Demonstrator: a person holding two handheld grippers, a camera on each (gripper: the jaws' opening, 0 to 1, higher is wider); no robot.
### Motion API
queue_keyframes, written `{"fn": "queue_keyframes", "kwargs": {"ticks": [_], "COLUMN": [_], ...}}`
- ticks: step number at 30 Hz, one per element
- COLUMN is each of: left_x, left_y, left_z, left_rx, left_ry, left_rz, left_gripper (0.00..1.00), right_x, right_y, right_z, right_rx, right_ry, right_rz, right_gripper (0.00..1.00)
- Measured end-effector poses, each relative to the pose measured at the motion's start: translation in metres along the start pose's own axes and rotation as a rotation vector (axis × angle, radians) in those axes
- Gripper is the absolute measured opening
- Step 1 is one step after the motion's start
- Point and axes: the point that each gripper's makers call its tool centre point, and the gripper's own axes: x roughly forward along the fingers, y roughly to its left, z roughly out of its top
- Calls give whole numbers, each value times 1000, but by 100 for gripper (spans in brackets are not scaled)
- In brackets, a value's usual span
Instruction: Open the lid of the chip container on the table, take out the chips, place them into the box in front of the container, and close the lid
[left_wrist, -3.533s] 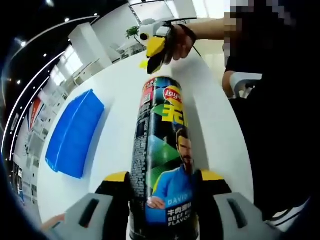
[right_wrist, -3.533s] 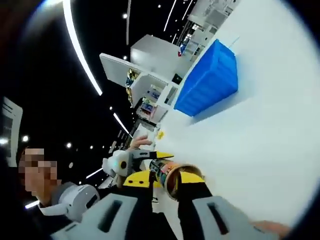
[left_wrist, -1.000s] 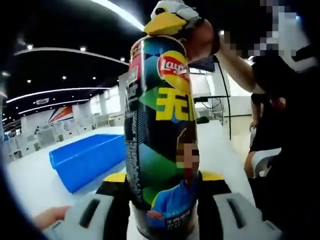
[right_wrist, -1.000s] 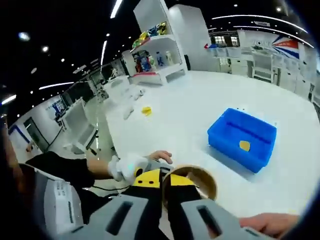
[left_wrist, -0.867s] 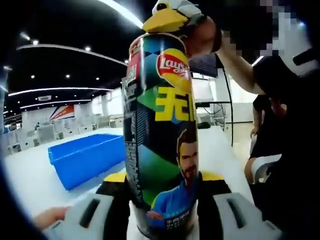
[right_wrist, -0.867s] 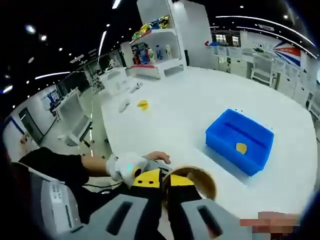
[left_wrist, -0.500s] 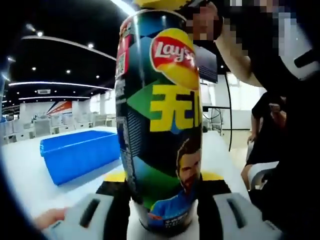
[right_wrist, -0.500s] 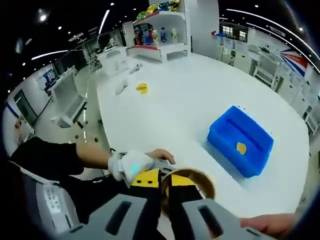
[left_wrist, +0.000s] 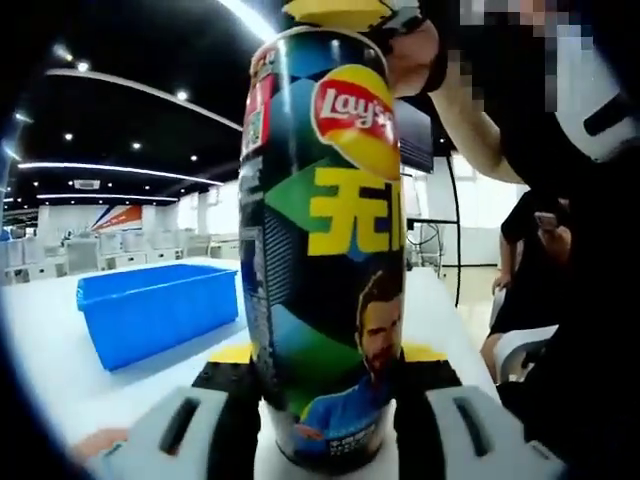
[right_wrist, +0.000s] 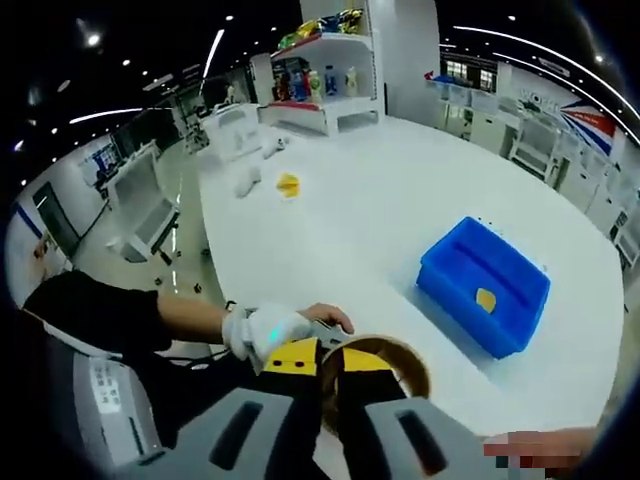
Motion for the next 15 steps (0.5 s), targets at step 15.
{"fn": "queue_keyframes", "kwargs": {"ticks": [15], "left_x": [0], "left_y": [-2], "left_z": [0], "left_rx": [2], "left_ry": [-3], "left_rz": [1], "left_gripper": [52], "right_x": [-5], "right_y": [3], "right_z": [-1], "right_rx": [-91], "right_ry": [-64], "right_rz": [-12], "right_gripper": [7]}}
